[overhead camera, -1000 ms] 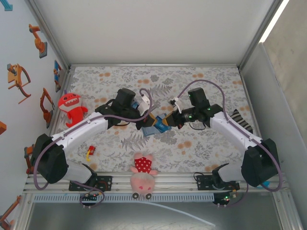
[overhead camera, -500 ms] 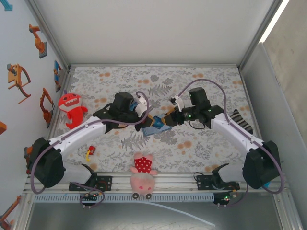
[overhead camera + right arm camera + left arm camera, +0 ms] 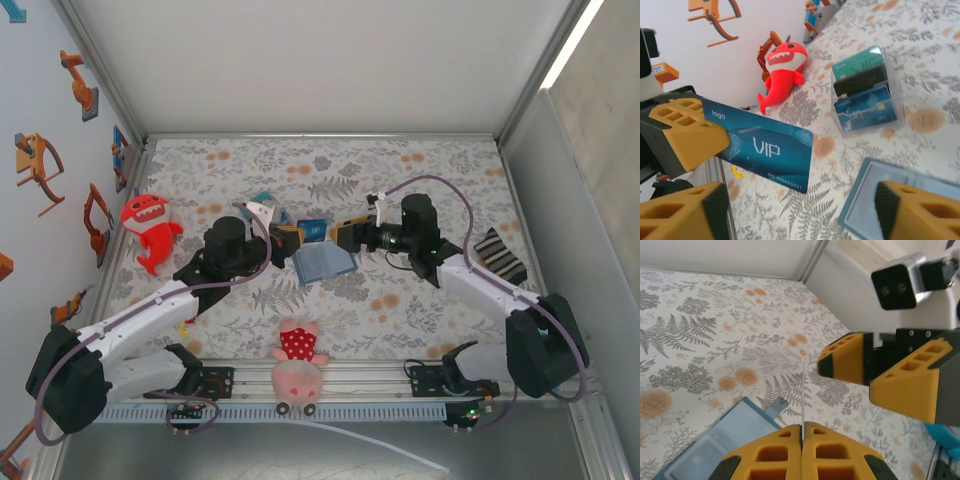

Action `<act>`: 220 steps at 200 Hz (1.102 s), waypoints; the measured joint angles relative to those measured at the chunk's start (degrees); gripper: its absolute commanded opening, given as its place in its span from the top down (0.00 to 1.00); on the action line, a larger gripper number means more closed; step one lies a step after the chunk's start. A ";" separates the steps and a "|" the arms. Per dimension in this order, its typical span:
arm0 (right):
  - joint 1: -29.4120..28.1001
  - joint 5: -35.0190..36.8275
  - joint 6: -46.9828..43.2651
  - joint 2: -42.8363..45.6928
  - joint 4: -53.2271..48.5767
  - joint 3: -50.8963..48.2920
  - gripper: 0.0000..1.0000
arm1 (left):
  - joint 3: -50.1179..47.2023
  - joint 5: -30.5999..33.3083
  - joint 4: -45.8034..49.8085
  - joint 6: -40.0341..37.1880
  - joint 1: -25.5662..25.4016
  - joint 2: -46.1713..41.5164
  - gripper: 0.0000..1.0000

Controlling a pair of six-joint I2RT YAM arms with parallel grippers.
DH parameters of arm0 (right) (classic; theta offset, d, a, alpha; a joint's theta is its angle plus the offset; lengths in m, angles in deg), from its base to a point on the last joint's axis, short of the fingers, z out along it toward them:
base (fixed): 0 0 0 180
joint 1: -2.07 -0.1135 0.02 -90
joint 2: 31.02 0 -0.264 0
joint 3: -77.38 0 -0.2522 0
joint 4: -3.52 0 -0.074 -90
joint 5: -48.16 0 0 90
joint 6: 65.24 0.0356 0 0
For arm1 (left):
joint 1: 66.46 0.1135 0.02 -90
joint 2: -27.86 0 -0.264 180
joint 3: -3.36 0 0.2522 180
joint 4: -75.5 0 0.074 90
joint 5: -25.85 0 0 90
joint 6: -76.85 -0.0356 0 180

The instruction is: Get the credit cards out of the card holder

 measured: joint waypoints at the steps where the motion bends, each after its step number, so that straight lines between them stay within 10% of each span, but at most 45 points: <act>1: 0.00 -0.02 0.09 -0.11 0.31 -0.02 0.19 | -0.04 0.00 -0.22 0.15 0.02 0.00 1.00; 45: -0.20 -2.43 8.24 -5.07 12.74 -0.72 0.32 | -0.85 -1.36 -9.84 7.67 0.09 2.29 1.00; 118: -0.55 -7.37 17.11 -6.62 27.50 -1.14 0.98 | -1.60 -2.73 -18.05 12.72 0.26 4.72 0.98; 173: -0.76 -9.57 18.21 -6.23 29.81 -1.14 1.00 | -1.07 -3.28 -10.23 9.31 3.04 1.53 0.47; 220: -0.85 -10.78 14.03 -3.34 22.47 -1.05 1.00 | 12.59 -4.28 13.42 -4.66 3.91 -4.07 0.35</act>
